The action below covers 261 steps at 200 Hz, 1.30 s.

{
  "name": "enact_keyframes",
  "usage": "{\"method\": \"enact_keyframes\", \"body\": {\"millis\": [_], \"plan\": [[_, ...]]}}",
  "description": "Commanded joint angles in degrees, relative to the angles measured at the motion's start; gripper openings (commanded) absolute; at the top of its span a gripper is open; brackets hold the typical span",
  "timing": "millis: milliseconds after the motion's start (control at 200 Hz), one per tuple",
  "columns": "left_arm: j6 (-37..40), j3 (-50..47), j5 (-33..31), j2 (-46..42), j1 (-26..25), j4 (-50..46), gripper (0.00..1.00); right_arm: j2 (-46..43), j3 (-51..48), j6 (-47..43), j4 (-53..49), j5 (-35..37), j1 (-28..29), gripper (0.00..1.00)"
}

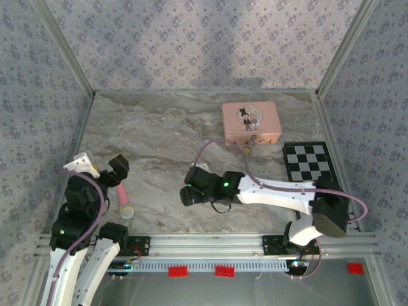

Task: Unlock the padlock with the key

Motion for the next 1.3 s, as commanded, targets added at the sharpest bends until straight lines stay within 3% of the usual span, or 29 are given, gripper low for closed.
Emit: {"method": "enact_keyframes", "body": {"millis": [0, 590, 1299], "plan": [[0.9, 1.3, -6.2, -2.7, -0.2, -2.4, 1.00, 5.9, 7.0, 3.0, -4.4, -5.8, 2.2, 0.79], [-0.6, -1.0, -7.4, -10.5, -0.3, -5.3, 1.00, 32.1, 32.0, -1.0, -17.1, -17.9, 6.6, 0.52], [-0.5, -2.1, -6.8, -12.3, -0.4, -4.6, 1.00, 43.2, 43.5, -4.3, -24.2, -23.4, 6.7, 0.36]]}}
